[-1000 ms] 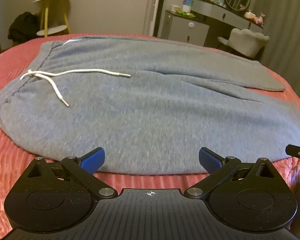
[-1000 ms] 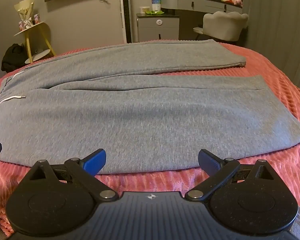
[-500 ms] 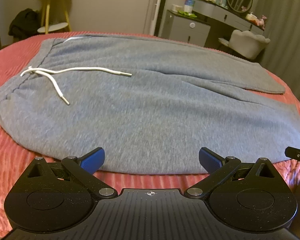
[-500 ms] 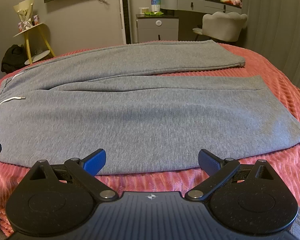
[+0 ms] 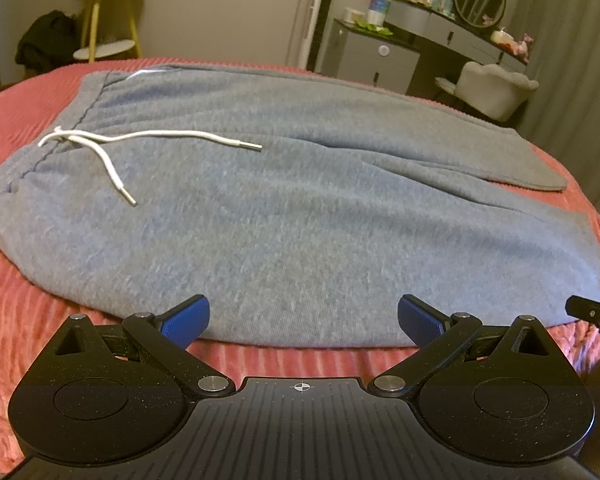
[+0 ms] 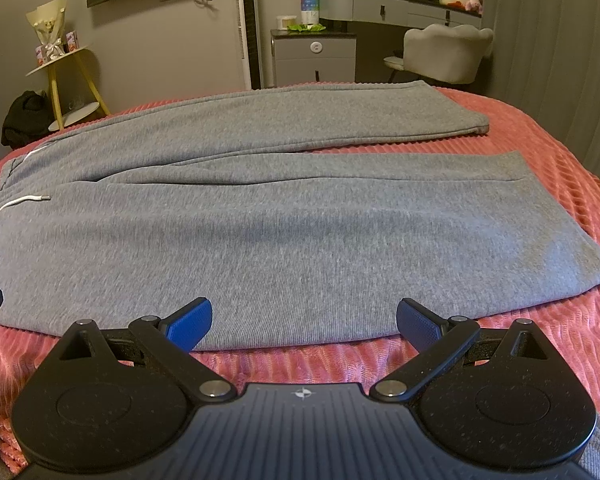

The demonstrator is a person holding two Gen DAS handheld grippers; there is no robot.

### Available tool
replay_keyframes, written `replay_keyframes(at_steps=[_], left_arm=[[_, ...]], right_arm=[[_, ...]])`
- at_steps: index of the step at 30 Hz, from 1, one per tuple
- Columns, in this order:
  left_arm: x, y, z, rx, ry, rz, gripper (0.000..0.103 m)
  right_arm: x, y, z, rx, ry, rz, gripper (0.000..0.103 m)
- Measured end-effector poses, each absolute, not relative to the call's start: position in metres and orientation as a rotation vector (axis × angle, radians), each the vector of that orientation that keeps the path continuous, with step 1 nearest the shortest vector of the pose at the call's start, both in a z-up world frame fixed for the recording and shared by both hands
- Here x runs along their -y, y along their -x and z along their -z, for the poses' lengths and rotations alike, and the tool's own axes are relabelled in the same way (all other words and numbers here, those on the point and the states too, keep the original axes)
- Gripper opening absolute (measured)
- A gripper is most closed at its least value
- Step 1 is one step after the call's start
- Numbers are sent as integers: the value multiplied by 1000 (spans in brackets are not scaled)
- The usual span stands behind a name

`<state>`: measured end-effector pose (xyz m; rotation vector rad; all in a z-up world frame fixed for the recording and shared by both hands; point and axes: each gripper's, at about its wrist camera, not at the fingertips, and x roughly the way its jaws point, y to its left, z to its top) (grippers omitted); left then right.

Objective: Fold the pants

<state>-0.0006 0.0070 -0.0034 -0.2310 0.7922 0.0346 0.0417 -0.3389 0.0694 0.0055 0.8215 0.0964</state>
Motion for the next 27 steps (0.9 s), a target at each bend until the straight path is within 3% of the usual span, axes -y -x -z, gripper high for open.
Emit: replay_keyframes(at_steps=[27], left_arm=[[-9,1,3,-798,245,-43,103]], right_arm=[[337,-41,-70,-815,-11,-93,99]])
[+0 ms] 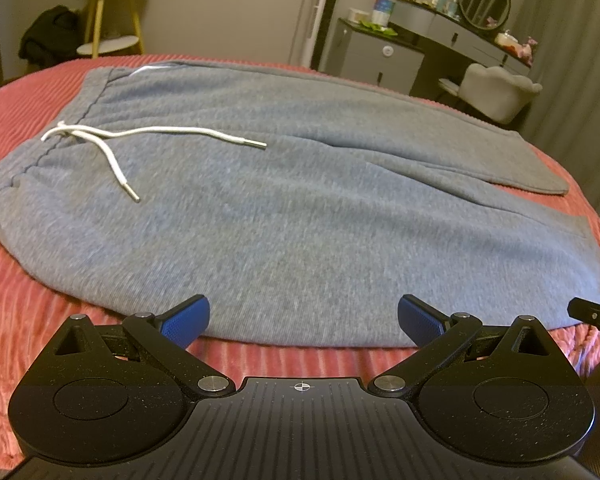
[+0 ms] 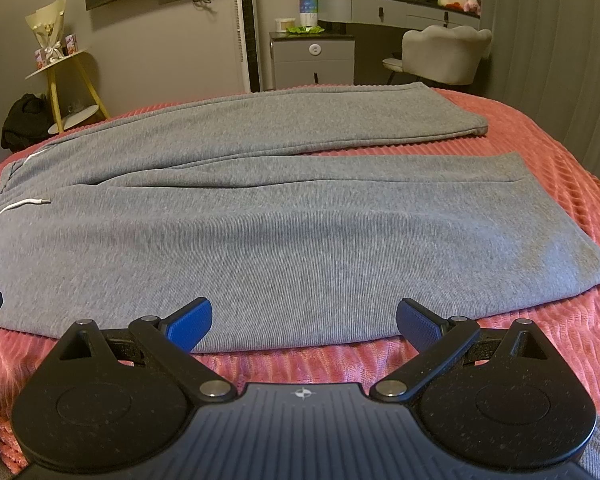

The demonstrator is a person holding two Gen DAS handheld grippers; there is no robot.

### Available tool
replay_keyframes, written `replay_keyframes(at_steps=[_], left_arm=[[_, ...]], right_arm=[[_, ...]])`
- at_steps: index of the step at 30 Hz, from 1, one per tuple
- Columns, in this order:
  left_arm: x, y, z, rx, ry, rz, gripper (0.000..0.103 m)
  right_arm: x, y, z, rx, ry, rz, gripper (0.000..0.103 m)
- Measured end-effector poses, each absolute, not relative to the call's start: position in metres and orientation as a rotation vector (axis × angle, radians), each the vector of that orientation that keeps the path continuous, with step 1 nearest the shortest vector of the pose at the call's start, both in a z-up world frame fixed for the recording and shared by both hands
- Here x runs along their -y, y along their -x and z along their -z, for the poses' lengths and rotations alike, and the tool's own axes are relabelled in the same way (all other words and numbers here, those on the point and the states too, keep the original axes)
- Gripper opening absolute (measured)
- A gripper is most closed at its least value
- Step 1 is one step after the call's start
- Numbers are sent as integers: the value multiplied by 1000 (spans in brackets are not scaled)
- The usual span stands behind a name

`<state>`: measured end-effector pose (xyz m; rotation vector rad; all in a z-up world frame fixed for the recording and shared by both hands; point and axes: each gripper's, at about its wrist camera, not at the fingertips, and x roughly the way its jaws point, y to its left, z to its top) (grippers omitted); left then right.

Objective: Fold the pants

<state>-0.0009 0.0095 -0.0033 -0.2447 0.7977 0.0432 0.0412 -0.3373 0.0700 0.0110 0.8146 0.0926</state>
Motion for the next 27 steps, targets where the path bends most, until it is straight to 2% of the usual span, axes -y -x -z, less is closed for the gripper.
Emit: replay_keyframes(at_steps=[27], left_arm=[[-6,-2,4,-816,227,-43,103]], right_arm=[[336,-46,-64,-834,-22,-106,99]])
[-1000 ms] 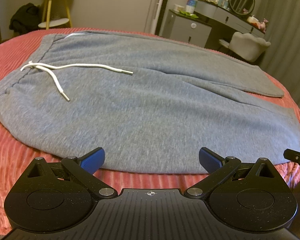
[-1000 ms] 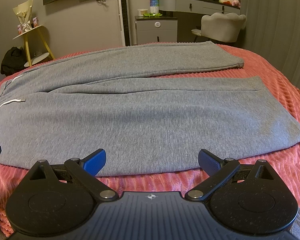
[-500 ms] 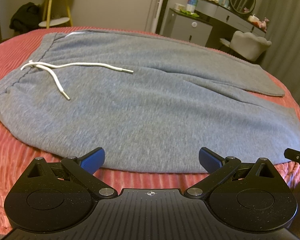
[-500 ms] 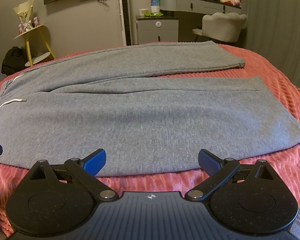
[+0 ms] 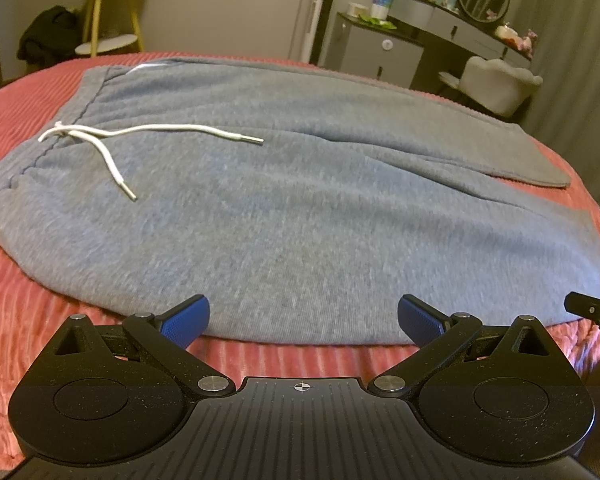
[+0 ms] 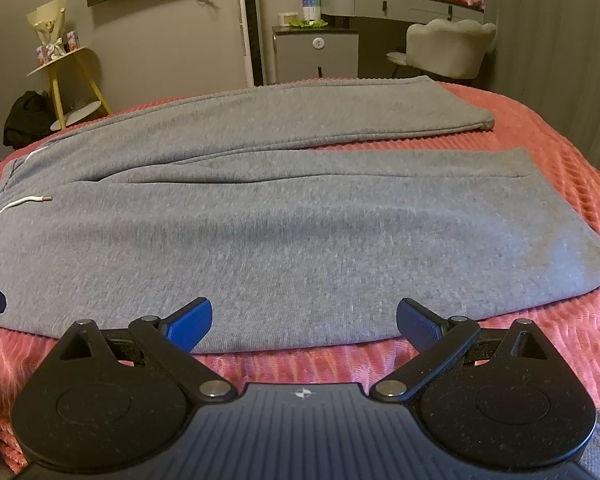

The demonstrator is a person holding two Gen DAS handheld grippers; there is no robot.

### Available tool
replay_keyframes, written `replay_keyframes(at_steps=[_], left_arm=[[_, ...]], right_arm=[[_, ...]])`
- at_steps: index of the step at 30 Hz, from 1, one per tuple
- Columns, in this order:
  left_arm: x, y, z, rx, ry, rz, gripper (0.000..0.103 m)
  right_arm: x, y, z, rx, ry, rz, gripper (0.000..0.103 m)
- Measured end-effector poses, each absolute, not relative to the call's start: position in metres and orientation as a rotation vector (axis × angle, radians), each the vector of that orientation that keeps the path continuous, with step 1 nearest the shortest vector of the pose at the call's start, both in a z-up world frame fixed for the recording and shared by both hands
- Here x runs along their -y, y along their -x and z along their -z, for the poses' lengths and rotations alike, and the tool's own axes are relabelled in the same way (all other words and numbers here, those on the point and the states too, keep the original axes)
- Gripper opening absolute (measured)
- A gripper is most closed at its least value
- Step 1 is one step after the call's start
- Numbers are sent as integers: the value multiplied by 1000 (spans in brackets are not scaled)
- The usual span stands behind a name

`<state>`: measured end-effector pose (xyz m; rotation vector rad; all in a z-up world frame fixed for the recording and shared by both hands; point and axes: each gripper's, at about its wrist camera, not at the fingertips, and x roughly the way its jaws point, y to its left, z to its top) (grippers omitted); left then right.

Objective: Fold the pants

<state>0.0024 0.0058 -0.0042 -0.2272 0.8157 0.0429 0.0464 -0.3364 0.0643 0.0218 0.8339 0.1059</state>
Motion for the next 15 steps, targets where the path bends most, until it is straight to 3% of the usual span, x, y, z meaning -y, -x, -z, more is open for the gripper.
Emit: replay_keyframes(at_steps=[15], left_arm=[[-5,-6,4,-825,230,-48,103]], right_arm=[[336,-54,-60,-855,-40,-104,99]])
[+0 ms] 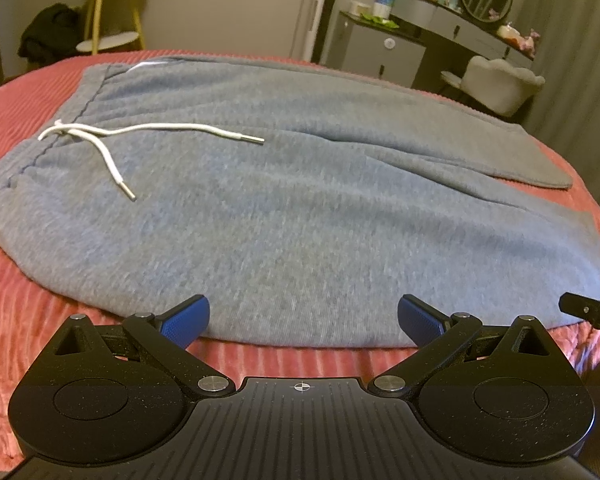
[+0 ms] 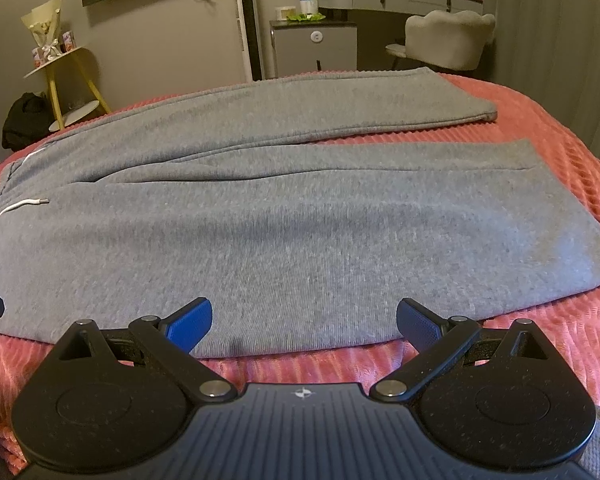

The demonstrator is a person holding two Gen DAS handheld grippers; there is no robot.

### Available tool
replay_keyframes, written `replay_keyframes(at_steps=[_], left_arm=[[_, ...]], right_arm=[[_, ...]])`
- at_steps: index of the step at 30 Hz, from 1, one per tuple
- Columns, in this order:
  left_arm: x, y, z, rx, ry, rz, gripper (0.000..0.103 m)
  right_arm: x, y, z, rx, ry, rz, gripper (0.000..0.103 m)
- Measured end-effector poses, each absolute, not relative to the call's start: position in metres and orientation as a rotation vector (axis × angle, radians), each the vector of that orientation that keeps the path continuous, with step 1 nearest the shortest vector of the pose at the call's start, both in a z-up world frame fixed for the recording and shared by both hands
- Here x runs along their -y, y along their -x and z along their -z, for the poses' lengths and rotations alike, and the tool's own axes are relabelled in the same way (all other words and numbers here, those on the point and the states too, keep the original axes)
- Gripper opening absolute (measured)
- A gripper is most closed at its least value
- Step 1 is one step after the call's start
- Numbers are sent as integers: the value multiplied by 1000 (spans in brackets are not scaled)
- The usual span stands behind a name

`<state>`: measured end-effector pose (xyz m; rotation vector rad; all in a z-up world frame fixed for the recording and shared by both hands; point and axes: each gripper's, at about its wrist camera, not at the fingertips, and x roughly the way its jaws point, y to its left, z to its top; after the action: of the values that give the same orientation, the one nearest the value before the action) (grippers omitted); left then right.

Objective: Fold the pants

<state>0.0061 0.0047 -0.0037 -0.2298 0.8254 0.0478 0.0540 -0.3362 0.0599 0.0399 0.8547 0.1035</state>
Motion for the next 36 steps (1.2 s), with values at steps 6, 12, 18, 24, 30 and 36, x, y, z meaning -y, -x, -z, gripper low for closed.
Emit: replay_keyframes(at_steps=[6,12,18,24,30,36], left_arm=[[-4,-8,4,-836,224,-44,103],[-1,-13,6,-865,204,-50,103],[3,-24,3,-884,161,-61,103],[-8,-64,-34,-758,296,-141,103],[-35,-139,-36,-703,413,-314,103],[-76,-167,11,-594,358,-495,103]], right_arm=[[336,-58,-57,-868,-46,-106,99],[337,-70,-52,-891,-52,-103,99],[335,-88,-38,-946,-34,-106,99],[333,-112,-13,-1005,-24,-92,99],[333,-131,-7,-1088,-26,-102,99],[363,-224,-51,-1101,-228,-118,99]])
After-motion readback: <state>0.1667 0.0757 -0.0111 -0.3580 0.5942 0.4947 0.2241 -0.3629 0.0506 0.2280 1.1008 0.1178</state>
